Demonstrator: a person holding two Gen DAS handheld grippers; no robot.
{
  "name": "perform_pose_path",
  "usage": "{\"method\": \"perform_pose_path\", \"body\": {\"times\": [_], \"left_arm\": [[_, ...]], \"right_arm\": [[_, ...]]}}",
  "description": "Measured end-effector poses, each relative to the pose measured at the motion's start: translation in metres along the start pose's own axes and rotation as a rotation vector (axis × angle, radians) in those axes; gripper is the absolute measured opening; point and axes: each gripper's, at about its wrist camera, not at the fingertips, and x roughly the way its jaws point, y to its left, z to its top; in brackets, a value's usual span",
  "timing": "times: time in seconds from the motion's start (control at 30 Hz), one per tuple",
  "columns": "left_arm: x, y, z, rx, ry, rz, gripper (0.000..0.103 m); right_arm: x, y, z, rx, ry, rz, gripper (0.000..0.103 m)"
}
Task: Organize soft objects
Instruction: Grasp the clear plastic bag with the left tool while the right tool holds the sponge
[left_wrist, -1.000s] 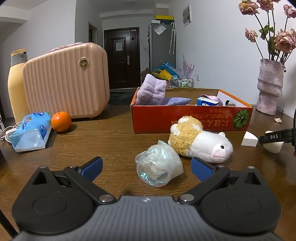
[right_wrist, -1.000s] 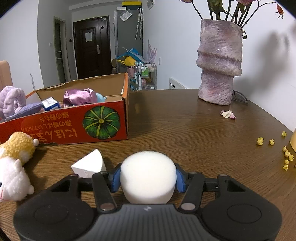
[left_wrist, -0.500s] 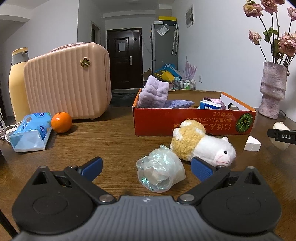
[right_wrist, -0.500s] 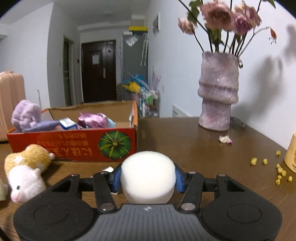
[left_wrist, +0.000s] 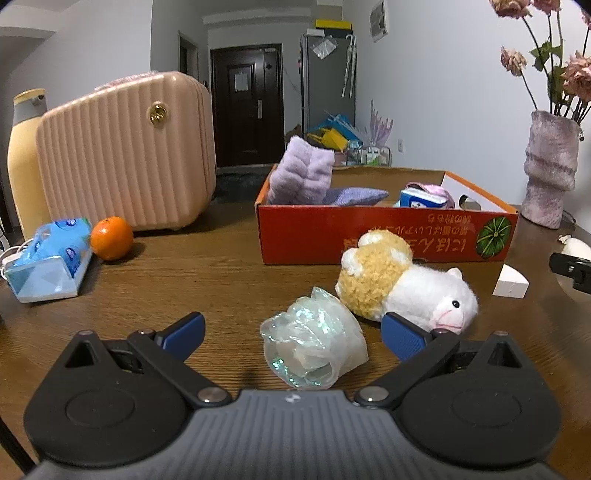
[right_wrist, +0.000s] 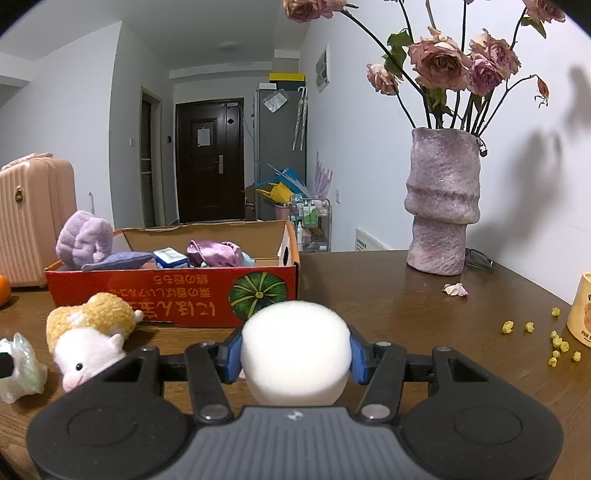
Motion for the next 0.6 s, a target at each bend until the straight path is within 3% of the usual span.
{"method": "perform_pose_path", "body": {"times": [0.27,0.6], "left_arm": [[0.024,0.005,0.005,-0.041,0.085,0.001,0.103],[0.042,0.007,0.008,-0.045,0.119,0.015,0.103]], "right_arm": [[-0.008,0.005,-0.004,-0.008,-0.005,0.003,0.054],[-0.012,0.008,-0.006,-0.014,-0.005,0.003,0.054]]}}
